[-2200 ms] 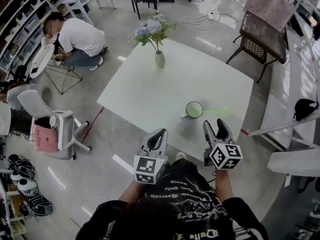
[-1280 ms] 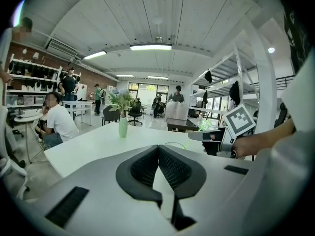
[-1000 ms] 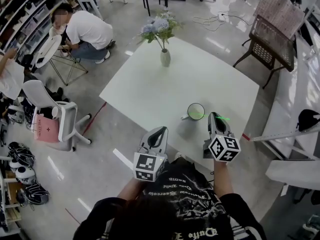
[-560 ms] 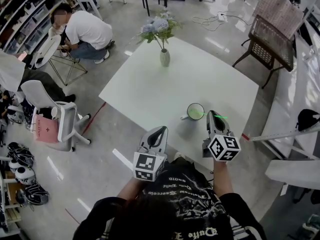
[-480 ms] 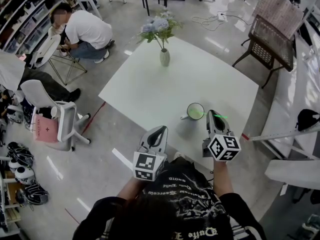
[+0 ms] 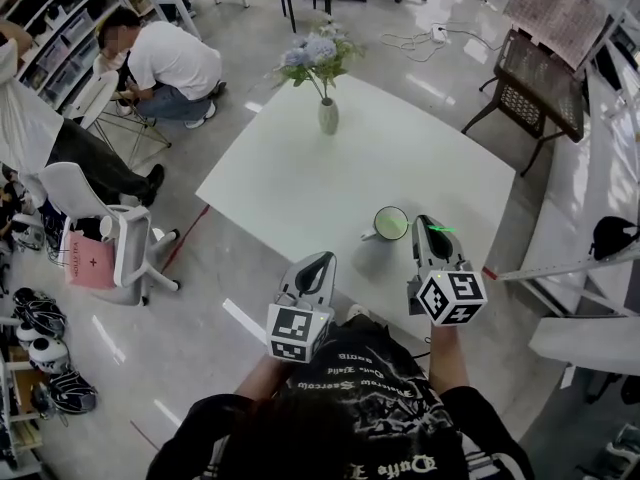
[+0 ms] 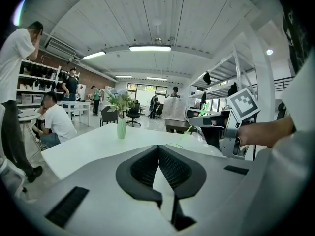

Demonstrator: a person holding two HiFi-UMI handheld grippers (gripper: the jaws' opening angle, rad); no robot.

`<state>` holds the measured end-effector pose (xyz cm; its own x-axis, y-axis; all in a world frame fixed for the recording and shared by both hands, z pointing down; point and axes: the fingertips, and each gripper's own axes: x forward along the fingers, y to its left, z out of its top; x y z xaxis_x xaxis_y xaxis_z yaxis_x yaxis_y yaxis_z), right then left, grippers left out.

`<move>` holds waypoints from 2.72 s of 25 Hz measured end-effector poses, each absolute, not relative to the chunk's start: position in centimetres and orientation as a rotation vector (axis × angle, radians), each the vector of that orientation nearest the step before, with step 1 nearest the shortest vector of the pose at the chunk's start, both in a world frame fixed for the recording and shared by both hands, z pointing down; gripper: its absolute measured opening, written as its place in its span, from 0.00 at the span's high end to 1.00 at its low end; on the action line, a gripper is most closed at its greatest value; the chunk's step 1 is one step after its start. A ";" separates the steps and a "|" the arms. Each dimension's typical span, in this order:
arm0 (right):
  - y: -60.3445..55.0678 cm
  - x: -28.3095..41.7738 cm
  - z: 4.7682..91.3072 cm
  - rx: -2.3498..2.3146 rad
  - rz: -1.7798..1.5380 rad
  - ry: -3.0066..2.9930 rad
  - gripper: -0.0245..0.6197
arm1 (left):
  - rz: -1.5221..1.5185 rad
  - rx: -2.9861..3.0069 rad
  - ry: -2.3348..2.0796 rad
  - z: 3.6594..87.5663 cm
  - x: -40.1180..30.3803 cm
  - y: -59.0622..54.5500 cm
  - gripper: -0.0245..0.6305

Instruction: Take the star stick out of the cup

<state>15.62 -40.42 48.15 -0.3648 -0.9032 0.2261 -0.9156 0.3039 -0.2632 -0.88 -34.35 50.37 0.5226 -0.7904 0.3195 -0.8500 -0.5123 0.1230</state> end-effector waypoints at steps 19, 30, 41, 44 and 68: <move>-34.4 17.8 42.2 1.821 0.360 -2.441 0.94 | 0.232 2.624 -1.241 47.4 2.5 -34.6 0.93; -29.1 18.9 43.8 1.841 0.357 -2.302 0.94 | 0.202 2.716 -1.107 45.9 5.9 -33.0 0.93; -25.9 18.9 46.0 1.873 0.419 -2.216 0.94 | 0.217 2.734 -1.048 45.8 7.1 -31.2 0.93; -25.7 18.9 46.5 1.868 0.425 -2.210 0.94 | 0.227 2.731 -1.051 46.2 7.2 -30.9 0.93; -26.0 18.3 47.5 1.818 0.336 -2.138 0.94 | 0.270 2.717 -1.105 46.6 5.9 -30.8 0.93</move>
